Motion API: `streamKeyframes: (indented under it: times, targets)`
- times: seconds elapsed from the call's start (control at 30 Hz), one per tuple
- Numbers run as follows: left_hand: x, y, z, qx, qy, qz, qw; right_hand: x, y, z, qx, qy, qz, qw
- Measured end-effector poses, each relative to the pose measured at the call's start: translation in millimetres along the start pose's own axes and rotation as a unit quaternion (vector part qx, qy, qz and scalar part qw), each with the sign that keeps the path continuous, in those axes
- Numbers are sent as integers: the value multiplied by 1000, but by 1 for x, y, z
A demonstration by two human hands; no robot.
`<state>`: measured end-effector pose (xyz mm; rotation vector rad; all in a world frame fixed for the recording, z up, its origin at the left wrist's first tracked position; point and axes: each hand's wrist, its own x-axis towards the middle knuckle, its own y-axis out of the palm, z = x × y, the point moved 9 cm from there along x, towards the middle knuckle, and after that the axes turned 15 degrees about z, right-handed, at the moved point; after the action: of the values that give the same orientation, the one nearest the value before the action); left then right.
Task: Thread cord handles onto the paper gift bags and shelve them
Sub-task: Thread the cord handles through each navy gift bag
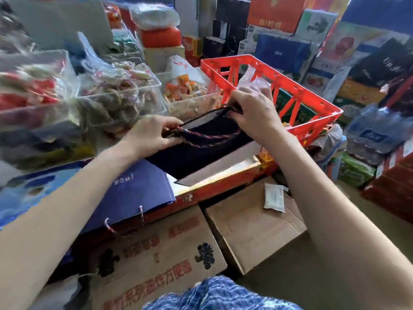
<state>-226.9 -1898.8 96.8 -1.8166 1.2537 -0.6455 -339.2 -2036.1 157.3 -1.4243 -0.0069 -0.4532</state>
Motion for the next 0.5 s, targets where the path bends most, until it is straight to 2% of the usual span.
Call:
streamKeyframes:
  times: [0.07,0.17,0.27,0.33,0.4,0.5]
  targets:
    - [-22,-37,-4,58,22,-108,992,6,-21,24,-24,-13,-55,998]
    - [-57,-71,-8,114,53,-205,971,2,-36,53,-10,-16,-145,989]
    - [-90,-65,16,153,46,-242,957,0,1,76,38,8,-143,989]
    - [-105,-42,54,161,19,-217,963,-2,56,95,62,13,-102,993]
    - [-122,-3,102,166,-11,-173,971,-11,127,114,71,18,-26,997]
    - [-150,72,176,96,-111,-36,988,-38,250,130,69,43,208,975]
